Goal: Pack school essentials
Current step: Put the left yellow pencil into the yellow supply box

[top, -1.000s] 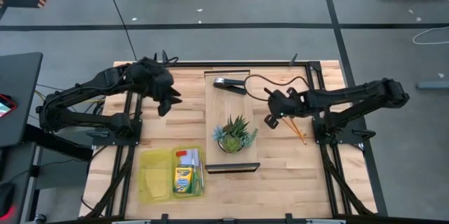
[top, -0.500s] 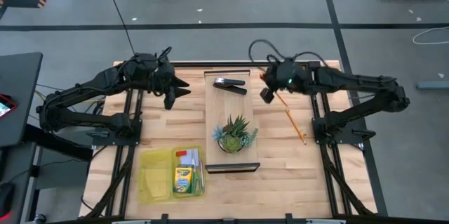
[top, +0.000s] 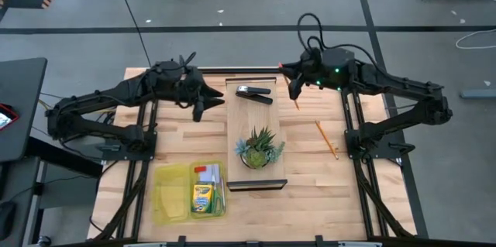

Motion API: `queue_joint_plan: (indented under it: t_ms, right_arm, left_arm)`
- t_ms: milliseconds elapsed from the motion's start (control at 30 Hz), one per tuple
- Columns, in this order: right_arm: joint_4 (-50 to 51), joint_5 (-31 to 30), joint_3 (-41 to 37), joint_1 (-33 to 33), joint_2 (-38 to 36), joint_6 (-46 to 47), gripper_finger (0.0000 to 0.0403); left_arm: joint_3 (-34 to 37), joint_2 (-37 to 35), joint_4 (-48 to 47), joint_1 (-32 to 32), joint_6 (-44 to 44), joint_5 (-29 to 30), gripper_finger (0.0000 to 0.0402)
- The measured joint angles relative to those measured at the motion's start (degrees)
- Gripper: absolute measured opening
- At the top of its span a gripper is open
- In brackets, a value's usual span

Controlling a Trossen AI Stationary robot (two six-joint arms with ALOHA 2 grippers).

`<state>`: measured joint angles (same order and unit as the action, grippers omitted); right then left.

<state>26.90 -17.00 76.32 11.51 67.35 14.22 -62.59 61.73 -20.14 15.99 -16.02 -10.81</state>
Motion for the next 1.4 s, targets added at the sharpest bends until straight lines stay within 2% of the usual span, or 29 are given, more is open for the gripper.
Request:
queue_joint_plan:
  t_ms: [333, 767, 1067, 1400]
  right_arm:
    - [-15.0, 5.2, 0.1, -1.2, 0.3, 4.0, 0.0058]
    - [-28.7, 5.4, 0.1, -6.4, 8.9, 4.2, 0.0058]
    - [-37.7, 5.7, 0.1, -6.5, 12.8, 6.4, 0.0058]
    - [-42.7, 5.5, 0.1, -6.6, 14.6, 6.7, 0.0058]
  left_arm:
    - [0.0, 6.3, 14.5, -0.9, -6.3, 0.0, 0.0145]
    - [0.0, 11.5, 27.1, -2.6, -10.9, -1.1, 0.0218]
    - [0.0, 11.5, 28.2, -3.7, -11.4, -1.1, 0.0189]
    - [0.0, 11.5, 29.1, -3.7, -11.4, -1.1, 0.0155]
